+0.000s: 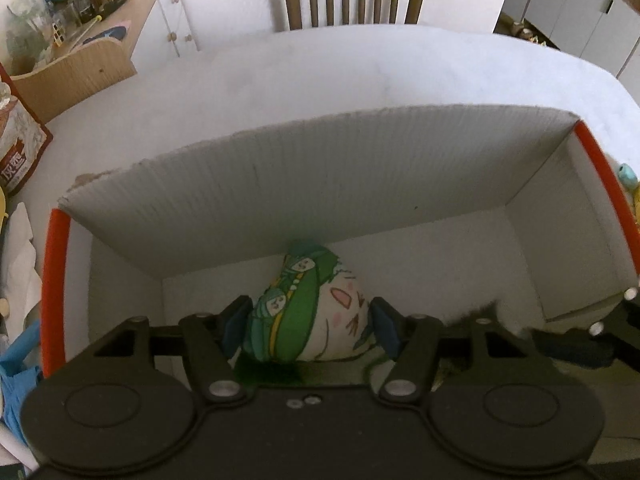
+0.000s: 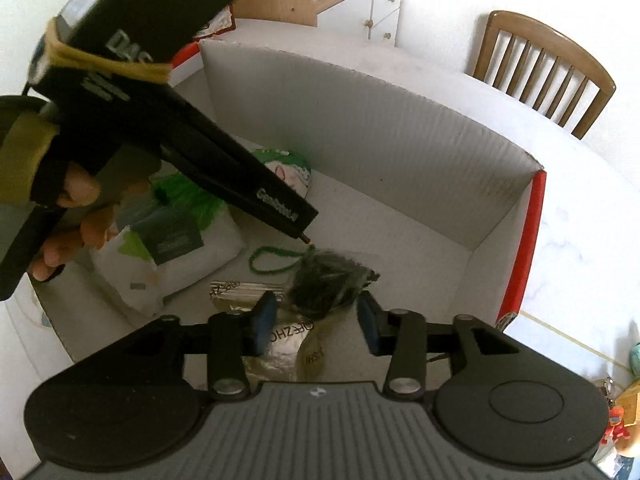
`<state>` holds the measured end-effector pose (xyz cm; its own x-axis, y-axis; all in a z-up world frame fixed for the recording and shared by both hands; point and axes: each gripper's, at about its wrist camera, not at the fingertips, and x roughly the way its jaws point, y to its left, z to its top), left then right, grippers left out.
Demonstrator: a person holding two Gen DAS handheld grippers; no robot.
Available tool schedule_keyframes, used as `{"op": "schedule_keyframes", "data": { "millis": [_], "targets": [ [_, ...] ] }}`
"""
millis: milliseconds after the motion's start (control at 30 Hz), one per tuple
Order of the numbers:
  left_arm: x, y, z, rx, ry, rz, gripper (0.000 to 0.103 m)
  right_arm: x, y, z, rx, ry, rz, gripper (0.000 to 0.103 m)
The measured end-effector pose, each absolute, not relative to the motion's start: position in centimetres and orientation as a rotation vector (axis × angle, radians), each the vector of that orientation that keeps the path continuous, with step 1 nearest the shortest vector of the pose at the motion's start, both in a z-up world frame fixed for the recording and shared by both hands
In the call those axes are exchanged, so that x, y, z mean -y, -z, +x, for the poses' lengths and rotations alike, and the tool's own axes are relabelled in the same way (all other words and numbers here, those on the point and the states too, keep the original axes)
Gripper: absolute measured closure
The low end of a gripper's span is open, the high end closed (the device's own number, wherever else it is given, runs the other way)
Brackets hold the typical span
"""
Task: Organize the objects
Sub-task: 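Open the right tool releasing the black packet while the left tool releases the cushion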
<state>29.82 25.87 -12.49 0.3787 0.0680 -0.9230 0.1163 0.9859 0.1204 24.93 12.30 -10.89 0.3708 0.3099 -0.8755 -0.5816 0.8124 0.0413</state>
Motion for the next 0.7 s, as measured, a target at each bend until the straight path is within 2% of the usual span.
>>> {"op": "schedule_keyframes", "data": {
  "millis": [133, 267, 467, 700],
  "targets": [
    [-25.8, 12.8, 29.5, -1.196, 0.023, 0.183, 0.036, -12.2, 10.1, 24.5, -1.02, -0.587, -0.284, 0.042],
    [-26.2, 12.5, 29.1, -1.19, 0.009, 0.16, 0.029, -11.6, 9.2, 24.2, -1.0, -0.603, -0.239, 0.041],
    [-27.1, 10.5, 27.9, -1.133, 0.007, 0.094, 0.023, -10.5, 7.5, 23.2, -0.965, -0.614, -0.187, 0.038],
    [-27.0, 8.6, 26.2, -1.091, 0.011, 0.055, 0.021, -9.0, 5.8, 21.7, -0.922, -0.628, -0.134, 0.037]
  ]
}}
